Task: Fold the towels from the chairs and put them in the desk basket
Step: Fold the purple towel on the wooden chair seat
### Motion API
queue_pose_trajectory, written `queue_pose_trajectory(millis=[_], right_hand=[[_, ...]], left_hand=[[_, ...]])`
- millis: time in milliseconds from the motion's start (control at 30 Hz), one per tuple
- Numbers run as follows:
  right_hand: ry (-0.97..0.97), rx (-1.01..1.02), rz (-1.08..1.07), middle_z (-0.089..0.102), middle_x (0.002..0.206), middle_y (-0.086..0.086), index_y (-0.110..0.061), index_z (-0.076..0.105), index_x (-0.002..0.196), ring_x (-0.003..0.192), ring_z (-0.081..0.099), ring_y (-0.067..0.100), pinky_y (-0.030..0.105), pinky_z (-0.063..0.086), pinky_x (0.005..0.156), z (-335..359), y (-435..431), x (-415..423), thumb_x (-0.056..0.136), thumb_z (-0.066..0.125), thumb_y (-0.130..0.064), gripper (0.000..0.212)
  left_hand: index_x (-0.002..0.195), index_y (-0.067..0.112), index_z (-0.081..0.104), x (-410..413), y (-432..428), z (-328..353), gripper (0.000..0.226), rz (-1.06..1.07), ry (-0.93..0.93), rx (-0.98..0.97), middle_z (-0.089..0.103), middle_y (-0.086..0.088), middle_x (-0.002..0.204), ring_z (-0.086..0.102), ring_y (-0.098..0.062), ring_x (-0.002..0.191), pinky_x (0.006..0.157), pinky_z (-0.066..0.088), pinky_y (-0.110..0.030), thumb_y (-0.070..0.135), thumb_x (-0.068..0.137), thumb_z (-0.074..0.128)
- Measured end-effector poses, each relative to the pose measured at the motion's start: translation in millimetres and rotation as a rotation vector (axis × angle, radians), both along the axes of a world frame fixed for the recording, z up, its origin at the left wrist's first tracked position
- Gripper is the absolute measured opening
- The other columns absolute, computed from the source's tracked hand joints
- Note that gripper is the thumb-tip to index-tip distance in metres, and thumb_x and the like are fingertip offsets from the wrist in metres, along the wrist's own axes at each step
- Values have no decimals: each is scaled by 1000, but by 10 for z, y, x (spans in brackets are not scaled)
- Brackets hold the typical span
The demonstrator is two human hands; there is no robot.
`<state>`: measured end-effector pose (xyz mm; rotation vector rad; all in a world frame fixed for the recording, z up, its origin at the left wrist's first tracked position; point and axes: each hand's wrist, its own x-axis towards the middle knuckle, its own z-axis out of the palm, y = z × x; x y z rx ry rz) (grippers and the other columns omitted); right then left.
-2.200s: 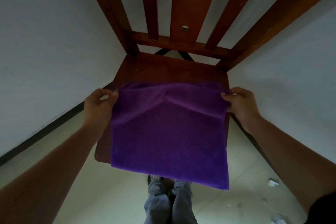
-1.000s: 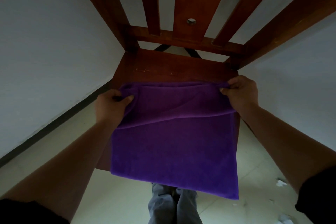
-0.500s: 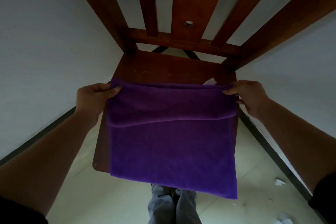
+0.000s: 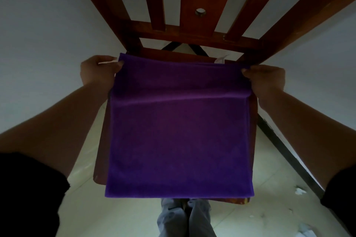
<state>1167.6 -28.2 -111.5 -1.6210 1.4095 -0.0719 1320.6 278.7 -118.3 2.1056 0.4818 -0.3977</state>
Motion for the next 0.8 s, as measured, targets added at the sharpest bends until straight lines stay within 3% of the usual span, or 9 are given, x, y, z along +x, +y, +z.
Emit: queue_pose_trajectory(millis=[67,167,267,333,500,600,700,800], right_hand=[[-33,-19,-1,66,115,2,-12,69,112,101,60,12,22,48,86,15,24,-83,84,70,-20,29],[-65,-9,-64,70,98,4,-8,71,102,86,63,13,25,51,72,48,79,-322,83,70,-18,21],[-56,50,-162,67,77,4,-12,70,80,72,62,20,30,47,64,71,247,-662,76,66,-8,7],[-4,95,-186,65,73,4,-16,66,72,69,60,21,29,45,61,109,425,-938,75,63,-4,12],[216,138,11,67,76,11,-9,59,65,66,56,22,28,42,59,253,911,-1715,78,60,-3,14],[295,142,153,69,82,10,-4,67,81,74,64,24,22,40,57,291,1090,-2045,81,63,-9,6],[350,90,244,67,90,7,-2,67,100,78,61,21,21,41,59,316,1144,-2208,85,67,-14,19],[372,58,234,60,94,4,-3,61,111,85,56,19,27,42,73,313,1128,-2233,84,70,-18,31]], left_hand=[[113,18,66,-127,68,-29,39,18,2,6,69,-4,113,65,-20,104,90,55,-37,30,77,76],[117,16,64,-441,210,-4,50,105,-6,5,69,-3,111,65,-18,100,89,56,-38,41,76,76],[113,11,63,-872,372,62,46,210,-17,61,69,-5,103,65,-19,93,81,55,-29,39,78,74],[110,8,64,-1183,491,117,40,267,3,119,68,-6,97,65,-20,90,70,50,-22,33,81,73],[102,10,66,-1973,757,218,29,220,165,237,70,-14,103,65,-31,95,83,51,-41,32,84,69],[104,6,66,-2285,828,257,30,129,229,264,69,-17,106,62,-31,93,76,47,-35,31,87,66],[106,4,65,-2420,875,281,30,144,247,258,68,-18,109,62,-32,97,76,43,-31,28,87,68],[107,6,64,-2438,909,267,32,202,240,239,68,-14,110,62,-32,101,79,44,-32,26,84,71]])
